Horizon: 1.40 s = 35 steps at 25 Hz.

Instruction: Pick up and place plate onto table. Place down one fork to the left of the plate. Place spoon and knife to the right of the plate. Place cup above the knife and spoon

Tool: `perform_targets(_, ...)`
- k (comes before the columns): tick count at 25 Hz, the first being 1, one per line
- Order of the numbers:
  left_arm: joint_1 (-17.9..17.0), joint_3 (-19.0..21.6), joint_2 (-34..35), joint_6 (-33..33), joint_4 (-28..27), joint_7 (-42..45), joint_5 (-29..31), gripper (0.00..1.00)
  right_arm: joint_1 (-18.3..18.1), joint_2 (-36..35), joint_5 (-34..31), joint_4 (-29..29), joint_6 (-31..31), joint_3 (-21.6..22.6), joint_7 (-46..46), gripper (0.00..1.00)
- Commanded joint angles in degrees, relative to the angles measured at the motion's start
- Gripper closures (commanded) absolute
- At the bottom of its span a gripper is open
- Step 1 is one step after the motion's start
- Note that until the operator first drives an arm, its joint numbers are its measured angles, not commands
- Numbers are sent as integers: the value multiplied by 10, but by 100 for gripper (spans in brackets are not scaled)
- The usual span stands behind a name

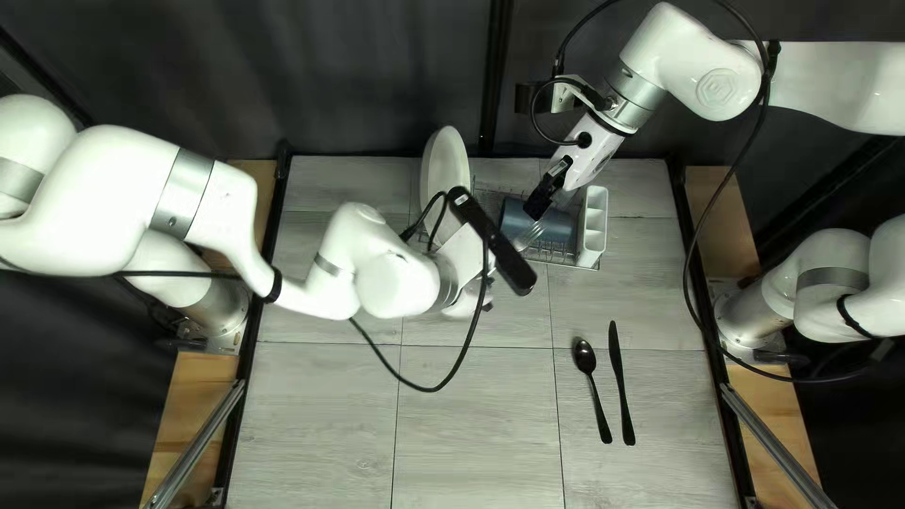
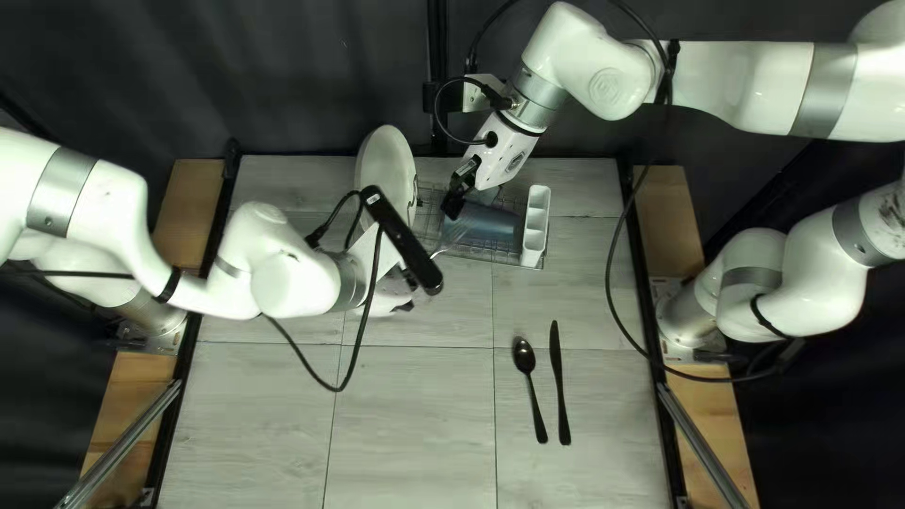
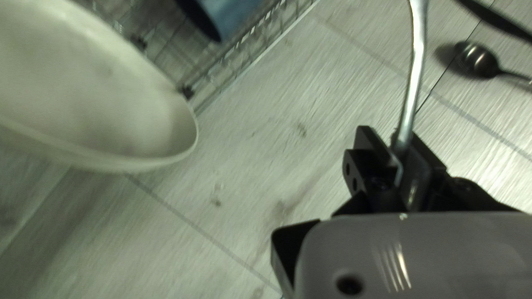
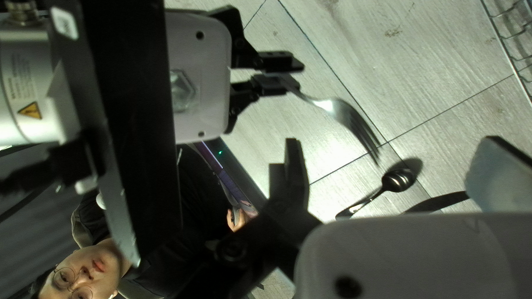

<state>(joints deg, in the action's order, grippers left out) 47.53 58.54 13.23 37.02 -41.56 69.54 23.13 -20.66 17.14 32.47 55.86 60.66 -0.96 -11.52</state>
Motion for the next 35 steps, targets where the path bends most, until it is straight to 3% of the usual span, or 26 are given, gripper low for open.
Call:
perform_targets(1,-79,-13,52,13,69,15,-91,100,0,0,0,0,0,0,0,0)
perform_targets(2,-95,-19,58,16,77,14,-109,100,0,0,0,0,0,0,0,0)
perform_targets(13,-92,-23,53,8,80,16,-113,100,0,0,0,0,0,0,0,0)
perform_targets(17,-91,-5,38,-8,83,104,-163,100,0,0,0,0,0,0,0,0)
perform_targets(20,-74,35,1,-6,69,209,-178,100,0,0,0,0,0,0,0,0)
perform_targets(28,-68,30,-6,-9,72,208,-179,100,0,0,0,0,0,0,0,0)
perform_targets(31,-45,48,-42,-6,82,283,-187,100,0,0,0,0,0,0,0,0)
perform_targets(35,-69,64,-43,-63,124,368,-254,100,0,0,0,0,0,0,0,0)
